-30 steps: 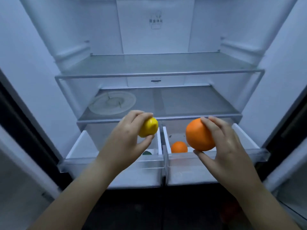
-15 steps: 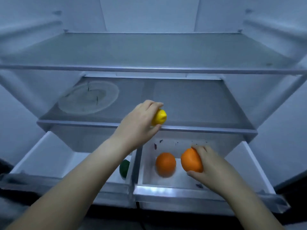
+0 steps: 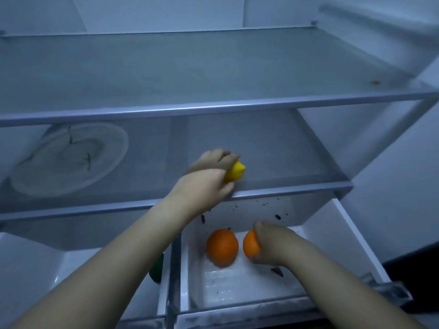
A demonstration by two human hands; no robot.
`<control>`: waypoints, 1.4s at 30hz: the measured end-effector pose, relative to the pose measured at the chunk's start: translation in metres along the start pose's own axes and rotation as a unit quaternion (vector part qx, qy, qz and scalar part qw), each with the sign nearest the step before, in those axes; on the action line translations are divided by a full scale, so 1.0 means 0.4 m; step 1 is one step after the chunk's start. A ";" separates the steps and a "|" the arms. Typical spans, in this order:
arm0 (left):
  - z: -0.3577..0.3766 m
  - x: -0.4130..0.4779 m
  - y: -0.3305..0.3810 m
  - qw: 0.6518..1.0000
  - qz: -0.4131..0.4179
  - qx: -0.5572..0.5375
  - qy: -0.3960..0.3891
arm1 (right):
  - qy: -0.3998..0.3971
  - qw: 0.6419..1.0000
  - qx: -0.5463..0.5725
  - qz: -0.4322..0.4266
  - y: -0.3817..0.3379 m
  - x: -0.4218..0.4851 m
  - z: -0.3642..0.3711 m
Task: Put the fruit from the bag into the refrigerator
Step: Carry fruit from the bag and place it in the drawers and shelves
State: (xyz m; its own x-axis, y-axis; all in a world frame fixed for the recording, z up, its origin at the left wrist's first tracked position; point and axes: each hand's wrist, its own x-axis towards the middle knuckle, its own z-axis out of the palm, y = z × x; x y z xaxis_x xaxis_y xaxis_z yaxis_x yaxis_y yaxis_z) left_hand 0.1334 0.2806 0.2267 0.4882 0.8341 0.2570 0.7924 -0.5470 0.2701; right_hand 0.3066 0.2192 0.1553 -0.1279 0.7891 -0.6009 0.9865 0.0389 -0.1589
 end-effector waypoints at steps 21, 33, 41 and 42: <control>-0.087 -0.140 0.057 0.993 -0.040 0.101 0.054 | 0.057 0.997 0.050 -0.021 0.003 -0.006 0.022; -0.226 -0.544 0.223 0.952 -0.227 0.148 0.144 | 0.417 0.801 0.128 -0.410 -0.149 -0.346 -0.048; -0.344 -0.918 0.353 0.885 -0.379 0.202 0.179 | 0.365 0.732 0.124 -0.562 -0.412 -0.546 0.065; -0.359 -0.967 0.370 0.875 -0.396 0.209 0.184 | 0.356 0.725 0.117 -0.578 -0.451 -0.571 0.088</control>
State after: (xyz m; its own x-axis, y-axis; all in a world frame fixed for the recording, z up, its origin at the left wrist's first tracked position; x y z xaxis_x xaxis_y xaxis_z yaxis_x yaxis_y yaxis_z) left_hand 0.0093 -0.1333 0.3007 -0.3642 0.8178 0.4455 0.9311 0.3298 0.1558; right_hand 0.1542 0.0103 0.2937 -0.6871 0.4319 0.5843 0.2069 0.8872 -0.4125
